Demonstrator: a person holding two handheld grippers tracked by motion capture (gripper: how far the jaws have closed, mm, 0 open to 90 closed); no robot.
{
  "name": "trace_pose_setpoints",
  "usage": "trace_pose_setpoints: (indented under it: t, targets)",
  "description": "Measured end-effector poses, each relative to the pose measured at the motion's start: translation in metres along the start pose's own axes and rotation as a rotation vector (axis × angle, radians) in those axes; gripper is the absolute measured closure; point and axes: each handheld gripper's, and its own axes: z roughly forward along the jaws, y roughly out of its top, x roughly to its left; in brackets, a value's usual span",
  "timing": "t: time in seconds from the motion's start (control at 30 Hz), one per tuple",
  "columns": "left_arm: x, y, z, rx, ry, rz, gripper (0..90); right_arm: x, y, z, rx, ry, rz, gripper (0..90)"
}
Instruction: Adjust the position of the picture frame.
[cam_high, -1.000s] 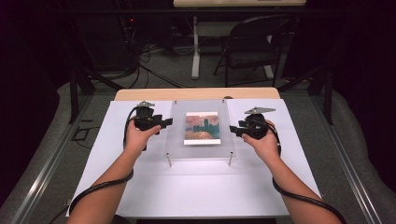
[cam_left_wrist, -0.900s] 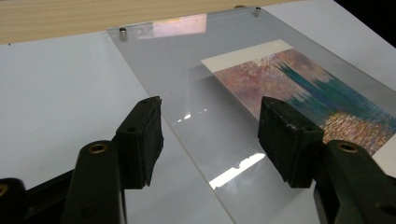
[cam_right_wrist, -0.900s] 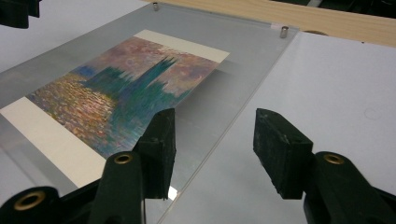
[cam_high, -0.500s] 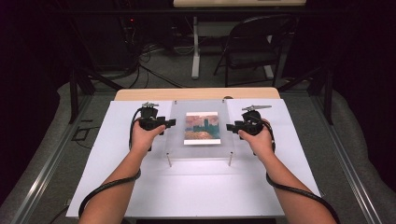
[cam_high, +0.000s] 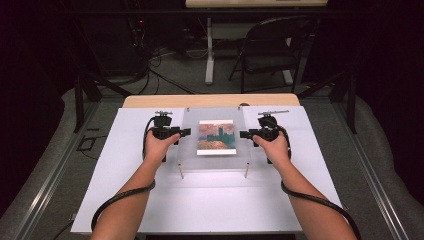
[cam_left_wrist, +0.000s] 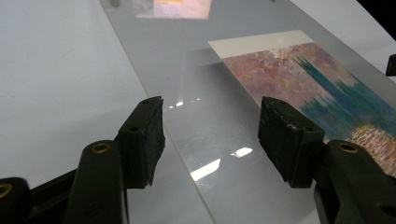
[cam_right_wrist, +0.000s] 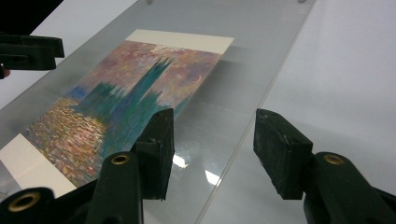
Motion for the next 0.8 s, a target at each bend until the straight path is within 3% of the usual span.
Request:
trace_pose_setpoints:
  t: [0.23, 0.43, 0.53, 0.7, 0.8]
  targets:
    - [0.002, -0.002, 0.005, 0.01, -0.009, -0.026, 39.8, 0.003, 0.0, 0.008, 0.022, 0.0, -0.009, 45.8]
    - [0.004, -0.001, 0.009, 0.017, -0.012, -0.04, 37.7, -0.002, 0.002, 0.012, 0.044, 0.005, 0.023, 45.1]
    - [0.005, -0.002, 0.011, 0.024, -0.012, -0.039, 36.7, -0.003, 0.003, 0.014, 0.038, 0.006, 0.024, 44.8]
    - [0.01, -0.002, 0.014, 0.016, -0.033, -0.072, 35.5, -0.004, 0.004, 0.016, 0.038, 0.01, 0.028, 44.1]
    - [0.011, 0.0, 0.015, 0.022, -0.035, -0.065, 35.9, -0.006, 0.006, 0.018, 0.039, 0.008, 0.028, 43.7]
